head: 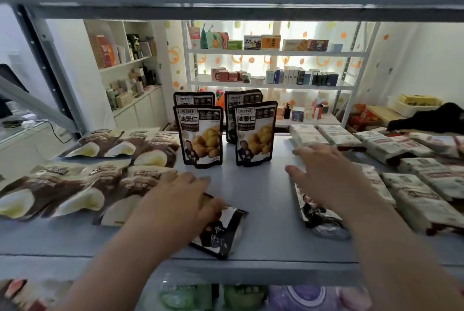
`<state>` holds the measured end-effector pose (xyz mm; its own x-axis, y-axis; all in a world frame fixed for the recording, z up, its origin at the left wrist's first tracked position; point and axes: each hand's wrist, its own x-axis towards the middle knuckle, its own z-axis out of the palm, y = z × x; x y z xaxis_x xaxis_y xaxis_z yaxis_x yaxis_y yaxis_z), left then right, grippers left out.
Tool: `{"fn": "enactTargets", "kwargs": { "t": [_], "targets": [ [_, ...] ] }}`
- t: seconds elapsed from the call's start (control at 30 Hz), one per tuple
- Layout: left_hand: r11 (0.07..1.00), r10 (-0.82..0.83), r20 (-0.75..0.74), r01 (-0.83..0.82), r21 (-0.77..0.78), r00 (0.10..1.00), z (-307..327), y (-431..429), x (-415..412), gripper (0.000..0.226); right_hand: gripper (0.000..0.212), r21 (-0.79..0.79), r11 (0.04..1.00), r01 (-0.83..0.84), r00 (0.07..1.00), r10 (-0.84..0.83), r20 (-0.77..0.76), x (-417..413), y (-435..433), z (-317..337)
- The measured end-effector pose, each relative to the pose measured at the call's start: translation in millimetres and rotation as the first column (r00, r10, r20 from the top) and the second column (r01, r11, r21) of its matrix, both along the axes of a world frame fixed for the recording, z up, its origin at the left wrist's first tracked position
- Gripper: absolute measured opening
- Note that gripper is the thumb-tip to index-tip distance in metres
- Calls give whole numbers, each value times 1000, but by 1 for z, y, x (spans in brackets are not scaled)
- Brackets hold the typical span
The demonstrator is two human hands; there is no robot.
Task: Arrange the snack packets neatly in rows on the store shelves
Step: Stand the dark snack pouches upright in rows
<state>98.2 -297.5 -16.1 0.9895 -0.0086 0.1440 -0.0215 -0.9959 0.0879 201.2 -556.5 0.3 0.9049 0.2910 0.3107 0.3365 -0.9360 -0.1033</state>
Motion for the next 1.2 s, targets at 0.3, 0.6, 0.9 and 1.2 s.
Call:
{"fn": "enactTargets", "kwargs": {
  "t": [0.3,0.6,0.9,1.2],
  "targets": [
    [926,-325,123,342,-163,938,-33,-19,3,40,34,111,993,-36,975,59,-216,-26,10,-40],
    [830,-241,150,284,-480,959,-33,-4,-4,31,18,509,860,-3,999,24,-34,-50,8,-37],
    [955,165,-166,-200,-221,972,-22,-7,-13,109,106,214,952,219,912,-121,-392,-37,3,-35],
    [724,86,-98,-130,-678,991,-27,-1,-3,110,71,593,789,158,936,72,-345,-30,-7,-38]
  ]
}}
